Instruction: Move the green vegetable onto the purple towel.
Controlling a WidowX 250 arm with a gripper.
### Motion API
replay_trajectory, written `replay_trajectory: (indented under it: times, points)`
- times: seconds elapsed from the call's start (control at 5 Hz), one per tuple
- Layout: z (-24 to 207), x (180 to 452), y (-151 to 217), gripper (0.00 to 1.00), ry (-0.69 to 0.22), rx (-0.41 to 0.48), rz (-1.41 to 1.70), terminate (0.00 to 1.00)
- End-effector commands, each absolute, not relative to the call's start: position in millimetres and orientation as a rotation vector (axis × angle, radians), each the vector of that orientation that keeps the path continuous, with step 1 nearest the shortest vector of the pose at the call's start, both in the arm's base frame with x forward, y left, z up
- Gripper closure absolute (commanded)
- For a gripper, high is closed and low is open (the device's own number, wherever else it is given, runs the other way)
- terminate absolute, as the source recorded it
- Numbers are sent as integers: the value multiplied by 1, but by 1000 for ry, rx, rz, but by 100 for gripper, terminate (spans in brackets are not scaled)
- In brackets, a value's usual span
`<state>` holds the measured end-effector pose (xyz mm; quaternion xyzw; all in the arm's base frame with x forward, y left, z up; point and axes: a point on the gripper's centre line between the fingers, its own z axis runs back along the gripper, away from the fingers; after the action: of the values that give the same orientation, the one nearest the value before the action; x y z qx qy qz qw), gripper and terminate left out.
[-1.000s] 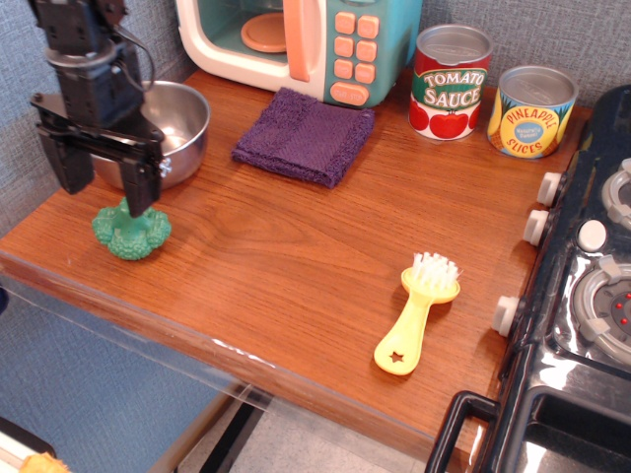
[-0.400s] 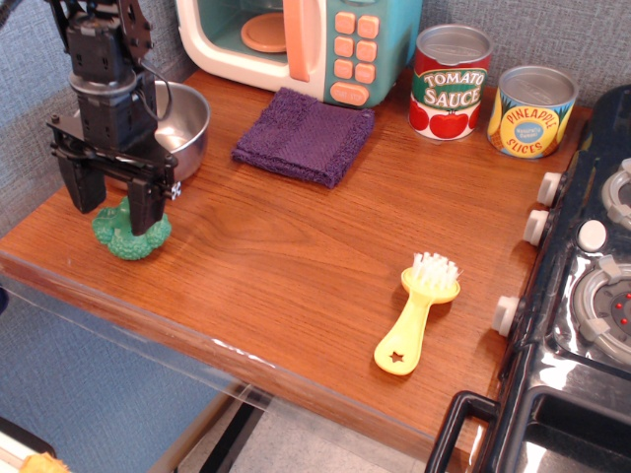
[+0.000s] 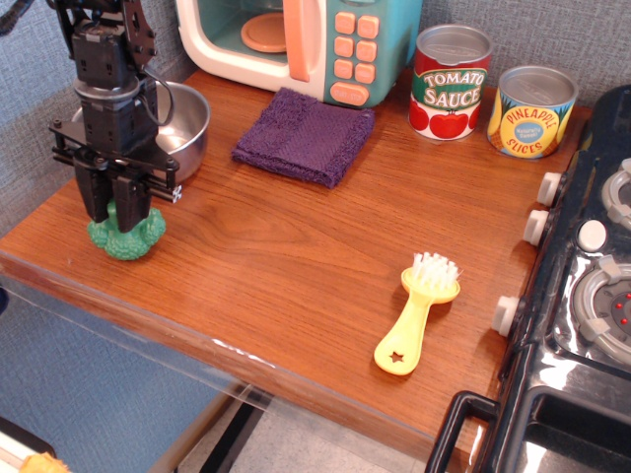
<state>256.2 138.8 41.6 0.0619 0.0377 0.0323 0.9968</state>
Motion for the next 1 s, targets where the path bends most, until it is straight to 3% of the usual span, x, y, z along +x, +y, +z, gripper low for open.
replay_trajectory:
  times: [0.0,0.2,0.4,0.6,0.8]
  points:
    - [70,259,135,100,-2,91,44,0]
    - [115,268,118,100,-65,-6,4,0]
    - [149,300,103,100,-109,-71,-5,0]
    - [153,346,98,100,-125,-92,21,0]
    - [142,378,93,100,-112,-96,26,0]
